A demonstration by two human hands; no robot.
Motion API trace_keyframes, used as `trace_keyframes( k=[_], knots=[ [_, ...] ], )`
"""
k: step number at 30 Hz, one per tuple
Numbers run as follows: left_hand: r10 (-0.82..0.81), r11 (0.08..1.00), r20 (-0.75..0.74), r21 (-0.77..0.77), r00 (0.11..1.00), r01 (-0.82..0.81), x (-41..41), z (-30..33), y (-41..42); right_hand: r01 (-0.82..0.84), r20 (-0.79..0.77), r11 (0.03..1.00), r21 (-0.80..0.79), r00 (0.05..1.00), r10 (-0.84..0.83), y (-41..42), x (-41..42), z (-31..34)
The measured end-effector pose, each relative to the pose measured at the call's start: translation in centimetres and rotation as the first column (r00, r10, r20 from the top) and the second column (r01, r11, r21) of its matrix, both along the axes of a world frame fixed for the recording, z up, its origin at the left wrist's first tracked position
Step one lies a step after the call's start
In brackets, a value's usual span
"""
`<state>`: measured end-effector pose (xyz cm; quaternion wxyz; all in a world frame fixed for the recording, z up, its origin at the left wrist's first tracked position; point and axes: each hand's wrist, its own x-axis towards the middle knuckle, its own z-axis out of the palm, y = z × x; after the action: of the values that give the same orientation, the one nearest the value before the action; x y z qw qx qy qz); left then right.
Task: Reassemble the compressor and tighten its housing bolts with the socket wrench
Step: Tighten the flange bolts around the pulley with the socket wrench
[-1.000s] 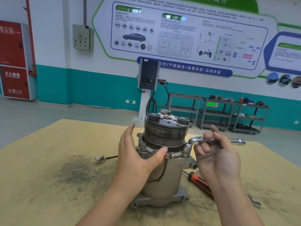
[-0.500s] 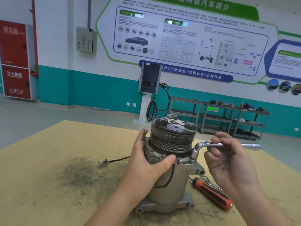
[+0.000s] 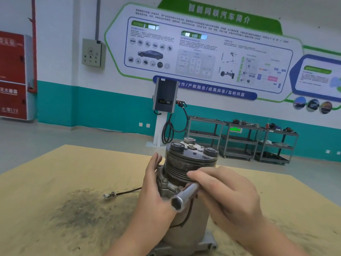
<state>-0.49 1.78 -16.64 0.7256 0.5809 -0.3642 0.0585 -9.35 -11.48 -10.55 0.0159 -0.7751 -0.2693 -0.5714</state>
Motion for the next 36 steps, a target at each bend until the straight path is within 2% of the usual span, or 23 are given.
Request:
trace_keyframes(
  k=[2,4,5,7,9,10,13,16,18,23,28,31,36],
  knots=[
    [0.033,0.999,0.009,-0.020,0.999,-0.033,0.3,-0.2,-0.3,-0.037,0.042,0.998,0.041,0.998,0.036,-0.6,0.1,0.4],
    [0.070,0.997,-0.011,-0.044,0.997,-0.071,0.6,-0.3,-0.5,-0.164,0.075,0.956,0.243,0.986,0.150,-0.9,0.1,0.6],
    [0.091,0.995,-0.006,-0.038,0.996,-0.091,0.7,-0.3,-0.5,-0.255,0.091,0.887,0.385,0.967,0.239,-0.9,0.1,0.7],
    [0.125,0.992,0.029,-0.007,0.992,-0.125,0.8,-0.5,-0.4,-0.375,0.121,0.642,0.669,0.906,0.405,-0.9,-0.2,1.0],
    [0.148,0.989,0.069,-0.008,0.987,-0.148,1.1,-0.6,-0.3,-0.348,0.148,0.333,0.876,0.852,0.502,-1.6,-0.6,1.6],
    [0.160,0.987,0.079,-0.024,0.984,-0.158,1.3,-0.7,-0.3,-0.308,0.159,0.202,0.930,0.831,0.534,-2.2,-0.7,1.9],
    [0.147,0.988,0.048,-0.057,0.988,-0.144,1.4,-1.1,-0.5,-0.208,0.217,-0.085,0.974,0.775,0.593,-3.6,-0.7,2.1],
    [0.130,0.989,0.043,-0.082,0.991,-0.126,0.7,-0.7,-0.7,-0.139,0.280,-0.260,0.956,0.707,0.649,-4.3,-0.4,1.9],
    [0.123,0.989,0.047,-0.092,0.991,-0.118,0.5,-0.7,-0.6,-0.112,0.298,-0.304,0.946,0.665,0.685,-4.1,-0.5,1.8],
    [0.090,0.985,0.060,-0.155,0.994,-0.080,2.0,-1.2,-0.2,-0.041,0.287,-0.331,0.943,0.606,0.742,-3.7,-0.2,1.8],
    [0.104,0.983,0.105,-0.163,0.989,-0.086,2.1,-1.2,-0.5,0.097,0.282,-0.374,0.922,0.493,0.823,-4.8,-0.3,2.1],
    [0.104,0.987,0.094,-0.133,0.990,-0.091,2.1,-1.2,-0.2,0.132,0.254,-0.362,0.923,0.497,0.830,-4.6,-0.2,2.1],
    [0.209,0.968,0.115,-0.163,0.971,-0.189,1.5,-1.0,-0.5,0.114,0.288,-0.391,0.913,0.499,0.817,-4.5,-0.4,2.2]
  ],
)
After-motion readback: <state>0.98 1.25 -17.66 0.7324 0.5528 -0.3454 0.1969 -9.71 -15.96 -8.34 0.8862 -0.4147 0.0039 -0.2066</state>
